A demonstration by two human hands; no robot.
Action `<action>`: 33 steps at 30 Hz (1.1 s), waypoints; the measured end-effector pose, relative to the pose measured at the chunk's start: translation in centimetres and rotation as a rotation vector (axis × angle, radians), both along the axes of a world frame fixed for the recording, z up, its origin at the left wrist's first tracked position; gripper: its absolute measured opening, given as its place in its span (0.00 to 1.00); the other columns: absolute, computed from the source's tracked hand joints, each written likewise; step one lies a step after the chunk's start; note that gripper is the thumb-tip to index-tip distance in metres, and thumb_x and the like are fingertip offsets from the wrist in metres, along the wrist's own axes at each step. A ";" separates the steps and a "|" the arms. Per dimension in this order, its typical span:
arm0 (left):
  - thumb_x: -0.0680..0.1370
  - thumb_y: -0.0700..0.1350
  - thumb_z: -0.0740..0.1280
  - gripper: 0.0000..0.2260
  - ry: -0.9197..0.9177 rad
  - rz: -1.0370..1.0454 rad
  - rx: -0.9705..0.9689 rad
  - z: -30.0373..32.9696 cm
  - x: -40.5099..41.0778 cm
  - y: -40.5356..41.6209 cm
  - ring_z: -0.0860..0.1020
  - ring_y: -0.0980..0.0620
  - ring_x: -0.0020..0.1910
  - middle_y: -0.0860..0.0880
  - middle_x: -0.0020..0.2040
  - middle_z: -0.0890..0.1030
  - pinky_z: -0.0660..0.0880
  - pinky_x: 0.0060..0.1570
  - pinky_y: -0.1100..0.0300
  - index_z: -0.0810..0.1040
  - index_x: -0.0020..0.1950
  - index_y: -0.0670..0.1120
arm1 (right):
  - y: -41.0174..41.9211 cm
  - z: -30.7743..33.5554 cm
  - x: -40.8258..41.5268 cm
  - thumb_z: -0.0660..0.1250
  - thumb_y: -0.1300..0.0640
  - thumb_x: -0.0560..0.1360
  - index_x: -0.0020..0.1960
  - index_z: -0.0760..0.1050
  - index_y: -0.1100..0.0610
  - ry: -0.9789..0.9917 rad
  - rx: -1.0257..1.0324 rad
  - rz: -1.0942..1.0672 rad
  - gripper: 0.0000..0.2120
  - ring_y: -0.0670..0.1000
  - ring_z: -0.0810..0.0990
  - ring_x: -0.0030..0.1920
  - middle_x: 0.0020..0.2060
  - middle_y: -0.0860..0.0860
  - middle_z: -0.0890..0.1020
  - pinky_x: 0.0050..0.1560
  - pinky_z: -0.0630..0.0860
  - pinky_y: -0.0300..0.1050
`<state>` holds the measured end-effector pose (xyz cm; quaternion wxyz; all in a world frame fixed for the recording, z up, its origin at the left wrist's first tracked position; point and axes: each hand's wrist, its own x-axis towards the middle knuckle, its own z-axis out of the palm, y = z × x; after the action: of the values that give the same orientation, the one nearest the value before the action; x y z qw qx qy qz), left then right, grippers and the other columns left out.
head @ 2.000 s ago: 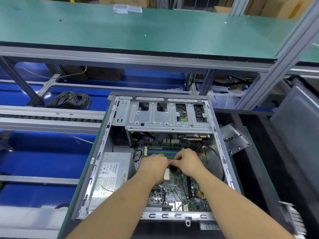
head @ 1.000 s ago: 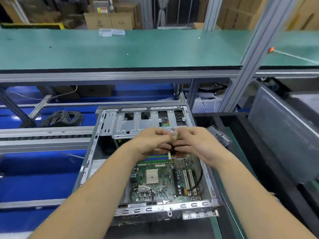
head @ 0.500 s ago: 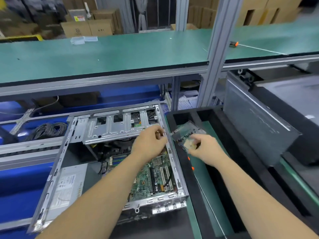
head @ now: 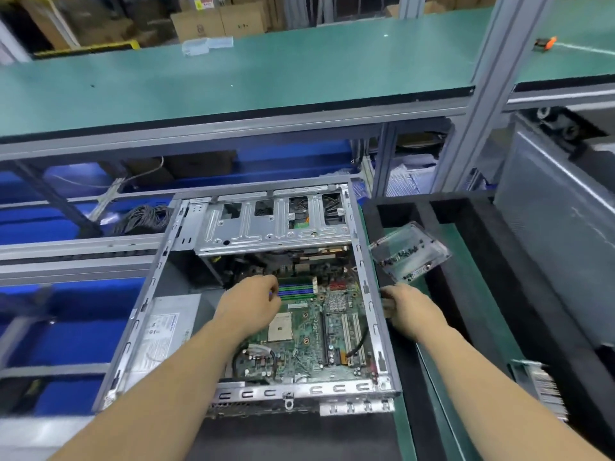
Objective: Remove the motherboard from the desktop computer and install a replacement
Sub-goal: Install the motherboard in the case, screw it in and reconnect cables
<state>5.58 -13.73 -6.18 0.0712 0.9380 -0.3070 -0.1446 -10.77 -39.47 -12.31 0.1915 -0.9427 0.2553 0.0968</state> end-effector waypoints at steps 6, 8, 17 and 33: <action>0.79 0.50 0.62 0.12 -0.268 -0.229 0.297 0.0 0.9 1.1 0.75 0.46 0.60 0.49 0.58 0.79 0.70 0.57 0.50 0.76 0.60 0.49 | 3.9 8.7 1.9 0.60 0.64 0.73 0.42 0.82 0.57 -0.776 -0.003 -0.310 0.12 0.50 0.79 0.40 0.37 0.48 0.82 0.40 0.75 0.44; 0.79 0.48 0.63 0.10 -0.332 -0.289 0.383 1.0 1.6 0.9 0.75 0.46 0.60 0.49 0.58 0.79 0.69 0.58 0.50 0.77 0.58 0.49 | 6.7 11.3 2.9 0.59 0.62 0.73 0.39 0.81 0.58 -0.851 -0.034 -0.035 0.12 0.49 0.79 0.38 0.35 0.49 0.81 0.40 0.76 0.43; 0.81 0.38 0.58 0.10 0.159 -0.212 0.409 5.6 7.5 1.1 0.71 0.50 0.35 0.47 0.41 0.76 0.71 0.31 0.65 0.79 0.53 0.39 | 11.9 5.9 9.8 0.57 0.57 0.83 0.57 0.77 0.67 -0.069 0.262 -0.183 0.15 0.56 0.79 0.44 0.49 0.61 0.82 0.41 0.73 0.42; 0.83 0.34 0.54 0.13 0.421 0.020 0.426 0.2 10.2 1.0 0.70 0.53 0.31 0.43 0.49 0.75 0.68 0.26 0.65 0.76 0.62 0.35 | 9.1 0.4 12.0 0.63 0.59 0.77 0.50 0.79 0.64 -0.141 0.501 -0.663 0.09 0.53 0.70 0.34 0.35 0.59 0.78 0.35 0.66 0.47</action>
<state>15.77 -12.71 -6.01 -0.0635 0.8841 -0.2391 -0.3964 1.23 -30.37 -11.88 0.4526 -0.7382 0.4995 0.0243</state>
